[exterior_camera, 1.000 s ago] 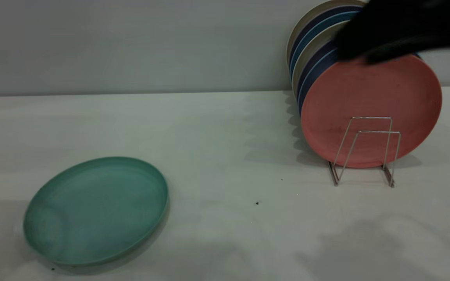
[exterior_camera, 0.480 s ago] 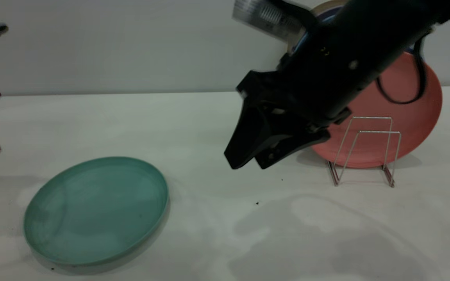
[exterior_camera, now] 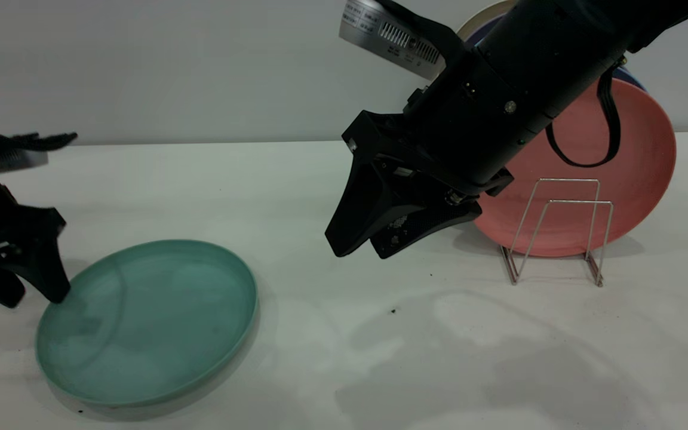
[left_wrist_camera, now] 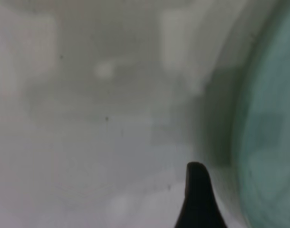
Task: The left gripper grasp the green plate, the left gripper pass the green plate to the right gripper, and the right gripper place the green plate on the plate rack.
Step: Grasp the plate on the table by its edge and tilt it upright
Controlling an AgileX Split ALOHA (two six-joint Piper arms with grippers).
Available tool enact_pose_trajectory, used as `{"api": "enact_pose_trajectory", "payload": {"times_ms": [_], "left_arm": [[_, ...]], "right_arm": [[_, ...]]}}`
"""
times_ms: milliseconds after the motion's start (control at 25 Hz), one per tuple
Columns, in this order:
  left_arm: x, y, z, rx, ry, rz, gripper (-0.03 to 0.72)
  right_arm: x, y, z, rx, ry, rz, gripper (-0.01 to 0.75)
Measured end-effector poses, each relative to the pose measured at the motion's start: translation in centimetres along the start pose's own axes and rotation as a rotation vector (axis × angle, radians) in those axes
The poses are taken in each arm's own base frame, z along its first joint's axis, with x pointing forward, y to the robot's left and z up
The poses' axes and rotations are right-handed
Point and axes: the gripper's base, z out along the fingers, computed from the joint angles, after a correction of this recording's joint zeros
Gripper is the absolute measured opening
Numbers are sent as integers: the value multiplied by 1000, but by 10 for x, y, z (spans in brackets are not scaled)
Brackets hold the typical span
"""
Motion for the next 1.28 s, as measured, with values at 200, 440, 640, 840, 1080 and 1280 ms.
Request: {"api": "enact_pose_trajectory", "payload": {"times_ms": [200,440,640,840,1080,1280], "left_arm": [[-1,3,20,19,3,-39,541],[1,1,35,71,5,-51,515],[-1,-1,41,113,-13,-60,435],[-2,-1,45,127,-7,-70,263],[0,-3,46,148,12,-73,58],[3,-9,40,212,33,37,37]], "right_arm": [[0,0,0,-1,-2,2,448],[0,0,0,-1,-2,2,448],[0,0,0,-1,-2,2,448],[0,0,0,0,-2,2,448],[0,0,0,2,-4,2,448],[-3,-11,-9,-17,-4,38,448]]}}
